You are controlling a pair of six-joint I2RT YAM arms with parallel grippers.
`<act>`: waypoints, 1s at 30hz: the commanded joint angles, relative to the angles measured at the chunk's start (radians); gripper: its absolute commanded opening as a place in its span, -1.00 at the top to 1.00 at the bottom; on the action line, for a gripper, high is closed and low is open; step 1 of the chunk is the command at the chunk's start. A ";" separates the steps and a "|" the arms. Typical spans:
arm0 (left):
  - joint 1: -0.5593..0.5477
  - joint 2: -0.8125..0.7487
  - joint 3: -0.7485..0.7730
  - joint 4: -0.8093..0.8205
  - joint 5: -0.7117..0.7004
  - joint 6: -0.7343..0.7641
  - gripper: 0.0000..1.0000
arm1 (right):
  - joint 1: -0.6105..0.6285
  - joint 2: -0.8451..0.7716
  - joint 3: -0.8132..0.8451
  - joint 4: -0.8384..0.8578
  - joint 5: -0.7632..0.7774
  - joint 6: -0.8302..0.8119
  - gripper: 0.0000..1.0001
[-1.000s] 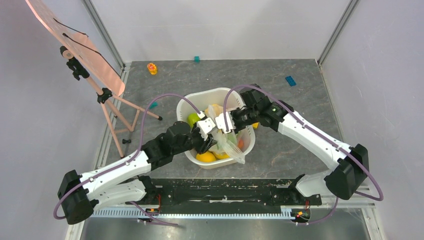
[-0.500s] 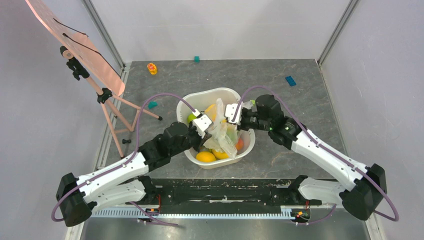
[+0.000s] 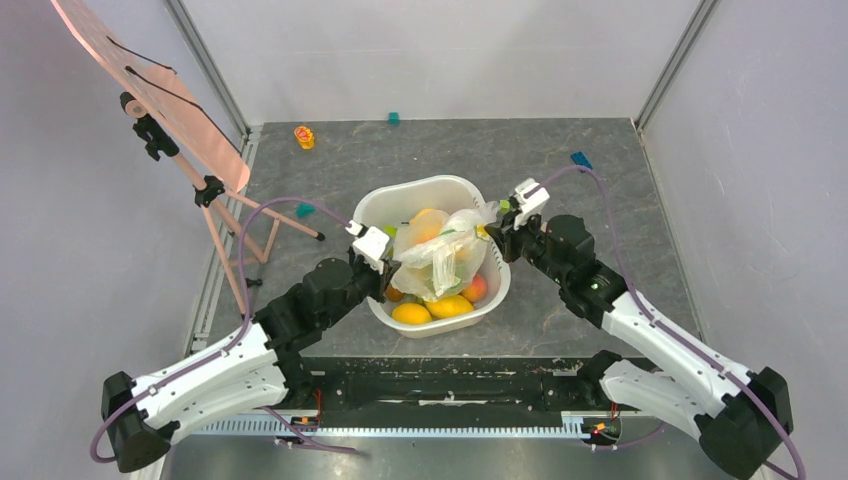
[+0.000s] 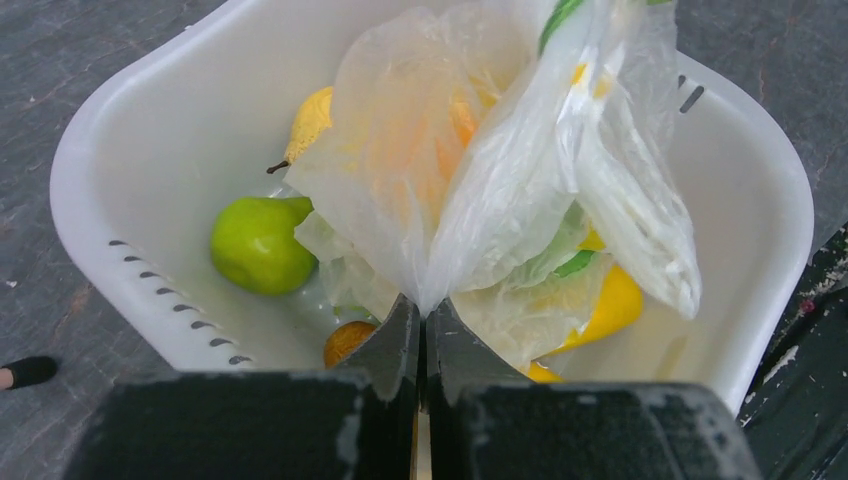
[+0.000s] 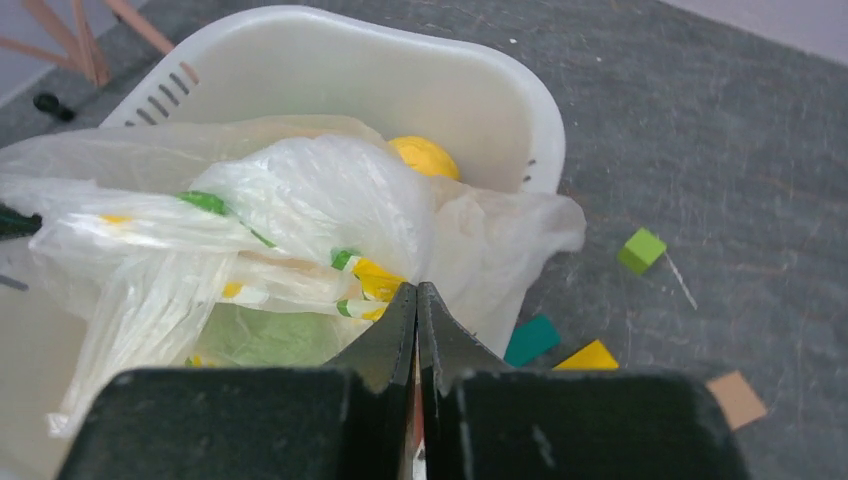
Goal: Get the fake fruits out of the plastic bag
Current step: Untie the plastic bag from the bin.
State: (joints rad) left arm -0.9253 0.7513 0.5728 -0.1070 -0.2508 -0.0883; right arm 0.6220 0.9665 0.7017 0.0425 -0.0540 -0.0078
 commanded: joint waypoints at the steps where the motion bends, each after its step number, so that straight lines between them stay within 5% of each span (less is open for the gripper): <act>1: -0.001 -0.055 -0.031 -0.042 -0.115 -0.063 0.96 | -0.031 -0.100 -0.069 0.075 0.215 0.275 1.00; 7: -0.001 -0.090 -0.052 -0.037 -0.131 -0.080 0.96 | -0.032 -0.232 -0.159 0.110 0.257 0.403 0.98; 9: 0.000 -0.095 -0.060 -0.016 -0.093 -0.064 0.96 | -0.033 -0.268 -0.188 0.182 0.162 0.281 0.52; 11: -0.001 -0.100 -0.067 0.016 -0.020 -0.026 0.96 | -0.033 -0.292 -0.198 0.241 -0.030 0.077 -0.21; 15: -0.001 -0.084 -0.058 0.040 0.052 0.029 0.96 | -0.033 -0.315 -0.202 0.232 -0.338 -0.380 -0.65; 19: -0.001 -0.056 -0.033 0.034 0.088 0.070 0.96 | -0.032 -0.253 -0.089 0.070 -0.465 -0.674 -0.74; 23: -0.001 -0.041 -0.014 0.028 0.117 0.121 0.96 | -0.032 -0.066 0.216 -0.374 -0.581 -0.962 -0.72; 30: -0.001 -0.028 0.002 0.012 0.115 0.173 0.96 | -0.020 0.126 0.520 -0.693 -0.532 -1.179 -0.71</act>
State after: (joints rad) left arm -0.9272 0.7174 0.5247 -0.1192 -0.1520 0.0078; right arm 0.5907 1.0492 1.1149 -0.3916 -0.5617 -0.9771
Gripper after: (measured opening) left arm 0.043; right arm 0.855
